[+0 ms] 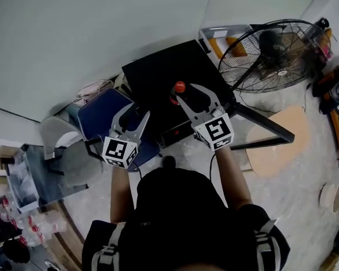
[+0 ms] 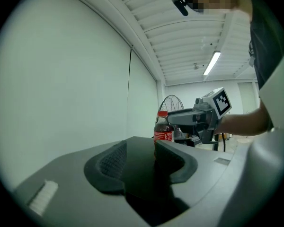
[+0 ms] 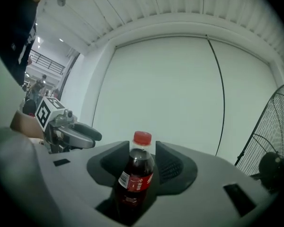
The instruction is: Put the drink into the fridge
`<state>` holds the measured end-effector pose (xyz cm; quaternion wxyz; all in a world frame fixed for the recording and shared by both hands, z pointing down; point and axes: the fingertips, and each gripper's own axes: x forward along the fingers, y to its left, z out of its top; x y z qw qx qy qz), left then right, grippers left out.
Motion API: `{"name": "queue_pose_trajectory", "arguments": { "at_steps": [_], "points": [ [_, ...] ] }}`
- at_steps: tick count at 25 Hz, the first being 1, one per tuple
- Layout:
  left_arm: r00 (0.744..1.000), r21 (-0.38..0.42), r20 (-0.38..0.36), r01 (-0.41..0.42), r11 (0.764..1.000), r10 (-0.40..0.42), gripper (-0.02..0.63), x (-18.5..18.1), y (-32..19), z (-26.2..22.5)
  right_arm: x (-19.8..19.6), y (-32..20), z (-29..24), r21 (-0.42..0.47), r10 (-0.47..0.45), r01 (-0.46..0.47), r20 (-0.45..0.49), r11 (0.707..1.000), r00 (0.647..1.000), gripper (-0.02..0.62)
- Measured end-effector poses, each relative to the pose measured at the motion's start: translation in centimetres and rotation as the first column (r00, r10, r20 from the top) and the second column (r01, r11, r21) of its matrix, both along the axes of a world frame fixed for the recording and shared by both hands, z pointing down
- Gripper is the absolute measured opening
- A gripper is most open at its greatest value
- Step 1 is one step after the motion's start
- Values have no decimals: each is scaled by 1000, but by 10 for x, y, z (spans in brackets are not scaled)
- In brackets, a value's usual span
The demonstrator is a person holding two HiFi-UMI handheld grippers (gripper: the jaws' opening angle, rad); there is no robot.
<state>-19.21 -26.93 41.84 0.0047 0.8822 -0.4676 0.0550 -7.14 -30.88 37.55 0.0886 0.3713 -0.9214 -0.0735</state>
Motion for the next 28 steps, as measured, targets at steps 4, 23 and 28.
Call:
{"name": "queue_pose_trajectory", "arguments": {
  "at_steps": [4,23,28],
  "points": [
    [1000,3,-4,-11,1000,11,189,-5,-7,-1,-5,-3,-1,-30,-2,3,26,1000,1000,179],
    [999,4,-3,-50,999,50,187,-9,-21,1,-15,-10,-3,-96,-30,43,138,994,990,137],
    [999,11,-3,-44,999,44,187,-7,-19,-4,-14,-8,-4,-100,-36,49,130,994,991,135]
  ]
}}
